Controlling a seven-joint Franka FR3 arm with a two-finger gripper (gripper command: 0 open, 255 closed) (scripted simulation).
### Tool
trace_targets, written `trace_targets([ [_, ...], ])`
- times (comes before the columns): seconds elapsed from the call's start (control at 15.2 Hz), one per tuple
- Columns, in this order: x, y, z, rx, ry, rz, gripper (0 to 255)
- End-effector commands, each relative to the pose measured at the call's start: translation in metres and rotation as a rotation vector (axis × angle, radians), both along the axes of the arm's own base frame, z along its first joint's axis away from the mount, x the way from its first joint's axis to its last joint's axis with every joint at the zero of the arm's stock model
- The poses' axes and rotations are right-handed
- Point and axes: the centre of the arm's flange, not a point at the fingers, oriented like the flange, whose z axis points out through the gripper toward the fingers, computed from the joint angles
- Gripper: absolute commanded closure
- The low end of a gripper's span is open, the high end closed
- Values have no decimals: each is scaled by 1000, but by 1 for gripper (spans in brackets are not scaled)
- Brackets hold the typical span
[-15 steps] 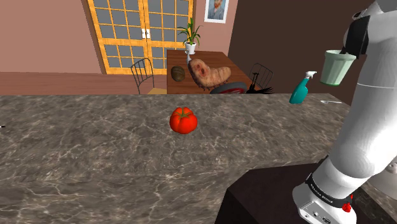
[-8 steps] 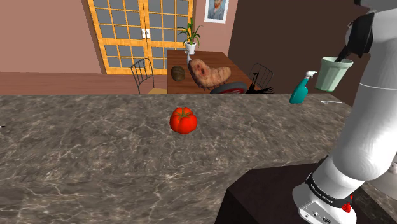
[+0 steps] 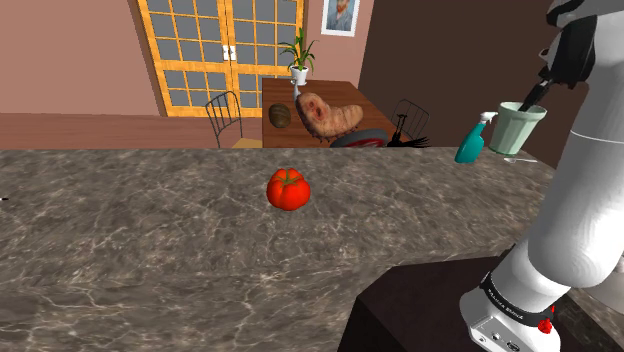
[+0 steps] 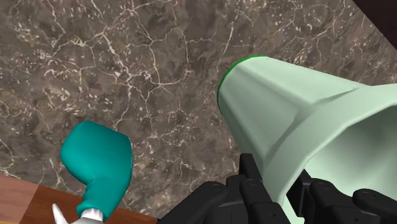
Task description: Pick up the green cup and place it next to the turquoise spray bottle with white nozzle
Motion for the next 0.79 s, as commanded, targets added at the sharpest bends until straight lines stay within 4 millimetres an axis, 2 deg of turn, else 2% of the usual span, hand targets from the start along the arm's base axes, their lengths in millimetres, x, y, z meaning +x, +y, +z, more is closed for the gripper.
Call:
trace_targets([
  [0.0, 1, -1, -11, -1, 0, 0, 255],
  [0.73, 1, -1, -69, -1, 0, 0, 255],
])
